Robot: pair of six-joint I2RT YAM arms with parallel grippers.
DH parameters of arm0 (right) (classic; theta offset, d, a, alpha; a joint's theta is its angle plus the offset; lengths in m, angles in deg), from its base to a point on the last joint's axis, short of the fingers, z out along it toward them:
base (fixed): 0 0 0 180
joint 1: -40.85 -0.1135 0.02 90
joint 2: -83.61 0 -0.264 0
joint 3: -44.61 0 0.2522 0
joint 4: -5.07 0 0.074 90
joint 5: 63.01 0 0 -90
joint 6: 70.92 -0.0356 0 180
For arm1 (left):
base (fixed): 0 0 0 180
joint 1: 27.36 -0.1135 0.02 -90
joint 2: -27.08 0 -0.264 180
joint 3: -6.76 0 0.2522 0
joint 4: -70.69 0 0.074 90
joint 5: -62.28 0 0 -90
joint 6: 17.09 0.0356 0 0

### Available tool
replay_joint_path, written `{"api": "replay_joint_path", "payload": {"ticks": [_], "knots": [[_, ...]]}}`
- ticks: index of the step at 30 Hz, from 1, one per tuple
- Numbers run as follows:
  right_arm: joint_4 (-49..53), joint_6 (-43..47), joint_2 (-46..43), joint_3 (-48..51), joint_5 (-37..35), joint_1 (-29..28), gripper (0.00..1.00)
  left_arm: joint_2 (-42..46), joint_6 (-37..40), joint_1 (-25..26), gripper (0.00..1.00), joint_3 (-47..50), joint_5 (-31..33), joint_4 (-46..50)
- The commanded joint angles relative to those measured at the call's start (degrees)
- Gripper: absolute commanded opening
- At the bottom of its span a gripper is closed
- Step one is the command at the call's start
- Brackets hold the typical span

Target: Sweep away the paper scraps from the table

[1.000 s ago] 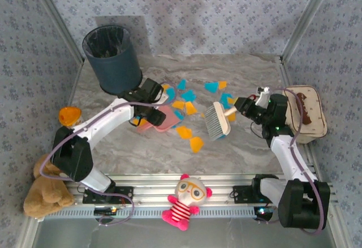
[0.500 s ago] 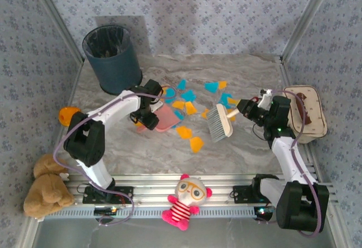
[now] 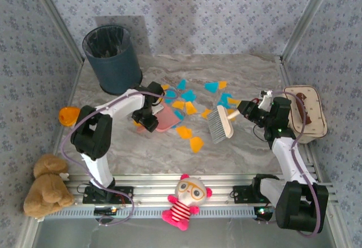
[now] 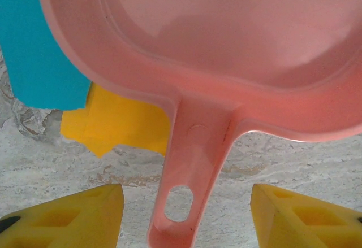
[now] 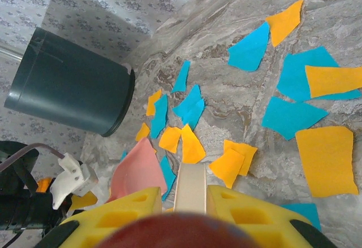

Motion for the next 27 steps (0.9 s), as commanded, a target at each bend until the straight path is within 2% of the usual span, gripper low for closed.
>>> {"api": "replay_joint_path", "payload": {"ticks": [1,14,27], "knots": [[-0.05,0.3,-1.3,0.41,1.95,0.49,0.0,-1.26,0.91,-0.3,0.6,-1.48,-0.36,1.96],[-0.12,0.33,-1.53,1.08,2.17,0.57,0.0,-4.8,1.09,-0.25,0.52,-1.85,1.09,1.76],[0.45,0.55,-1.69,1.27,2.14,0.83,0.0,-5.6,1.07,-0.08,0.36,-2.55,1.95,2.03]]}}
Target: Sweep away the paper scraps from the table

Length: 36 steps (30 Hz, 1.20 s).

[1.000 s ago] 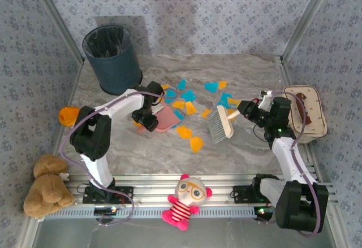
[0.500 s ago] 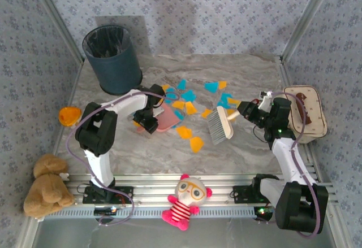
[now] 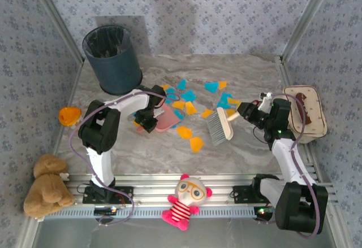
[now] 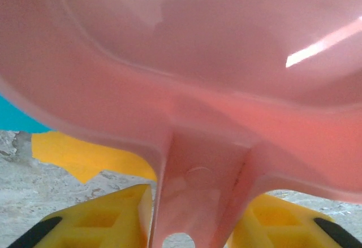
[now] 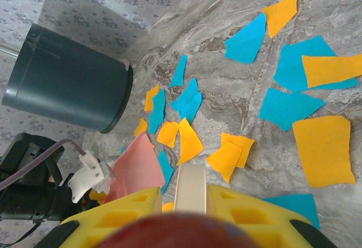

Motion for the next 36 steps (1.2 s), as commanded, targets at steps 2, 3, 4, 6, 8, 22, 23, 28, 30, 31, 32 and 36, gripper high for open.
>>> {"api": "replay_joint_path", "payload": {"ticks": [2,3,4,6,8,22,23,28,30,31,32,36], "knots": [[-0.11,0.52,-1.39,0.1,1.57,0.52,0.0,0.42,0.39,0.02,0.35,-1.84,0.3,1.96],[-0.02,0.64,-1.4,0.09,1.62,0.59,0.0,0.54,0.42,0.03,0.35,-1.95,0.29,2.01],[0.11,0.61,-1.4,0.09,1.63,0.6,0.0,0.66,0.47,0.15,0.34,-2.11,0.15,2.01],[0.22,0.7,-1.56,0.1,1.49,0.52,0.0,0.99,0.48,0.3,0.33,-2.46,0.03,2.01],[0.38,0.79,-1.66,0.1,1.51,0.62,0.0,1.61,0.52,0.54,0.31,-2.81,0.09,2.01],[2.75,1.63,-3.48,0.41,0.36,2.0,0.0,1.49,4.06,7.91,0.29,-11.12,0.11,3.24],[3.26,1.99,-3.71,0.41,0.06,2.1,0.0,0.88,4.51,8.55,0.29,-12.09,-0.32,3.4],[5.82,3.12,-5.14,0.57,-1.5,2.66,0.0,-1.41,7.42,11.52,0.29,-15.59,-3.01,3.29],[7.03,3.51,-5.68,0.51,-2.81,2.88,0.0,-2.37,8.51,12.58,0.29,-16.68,-3.55,3.3],[7.77,3.7,-5.81,0.65,-3.48,3.04,0.0,-2.99,9.02,13.07,0.29,-17.33,-3.64,3.45],[8.29,3.78,-5.94,0.77,-3.81,3.23,0.0,-3.62,9.57,13.56,0.29,-17.89,-3.62,3.5],[8.99,3.93,-5.98,1.35,-4.09,4.28,0.0,-5.86,10.97,14.44,0.29,-19.66,-4.43,3.41]]}}
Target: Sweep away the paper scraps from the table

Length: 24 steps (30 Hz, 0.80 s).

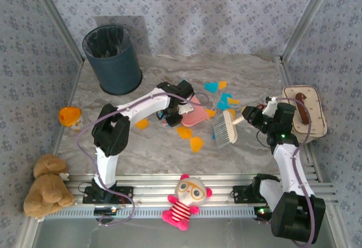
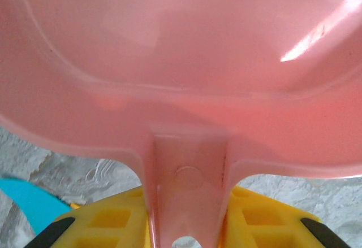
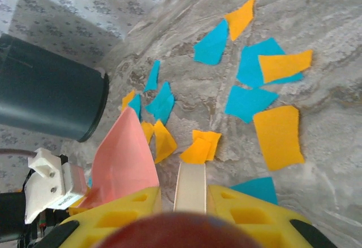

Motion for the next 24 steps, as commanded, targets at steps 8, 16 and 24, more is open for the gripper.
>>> {"api": "replay_joint_path", "payload": {"ticks": [8,16,24], "knots": [[3.58,1.38,-2.86,0.55,-1.38,2.47,0.0,-5.96,4.78,1.32,0.29,-5.21,-2.92,2.54],[6.07,1.95,-5.07,0.2,-2.19,3.8,0.0,-8.64,4.83,1.68,0.29,-5.96,-2.95,2.2],[6.74,2.18,-5.45,0.01,-1.57,4.51,0.0,-8.85,4.65,1.67,0.35,-4.25,-4.35,-0.61]]}}
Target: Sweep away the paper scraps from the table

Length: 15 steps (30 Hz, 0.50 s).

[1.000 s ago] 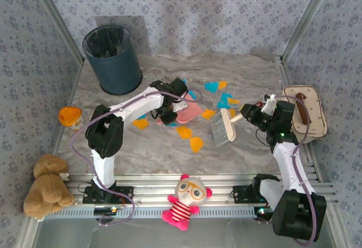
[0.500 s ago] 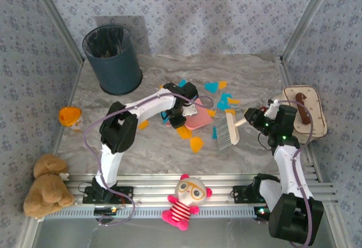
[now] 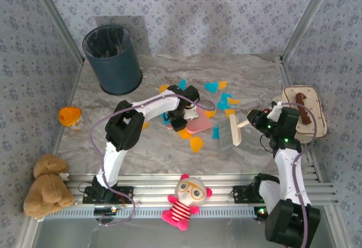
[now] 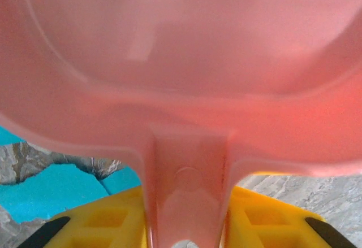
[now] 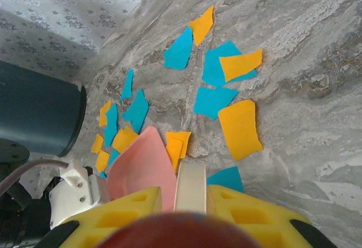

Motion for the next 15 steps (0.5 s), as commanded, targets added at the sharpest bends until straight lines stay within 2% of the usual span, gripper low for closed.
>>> {"api": "replay_joint_path", "payload": {"ticks": [1,8,15], "knots": [[0.46,1.02,-1.12,-0.76,0.53,0.54,0.0,0.27,0.61,0.43,0.35,0.23,-1.83,-1.1],[0.71,1.02,-1.28,-0.96,0.54,0.65,0.0,4.76,-0.68,-1.32,0.46,5.7,-5.61,-6.02],[0.1,0.6,-1.17,-1.09,0.47,0.69,0.0,9.56,-1.67,-3.02,0.48,12.82,-8.4,-12.47]]}}
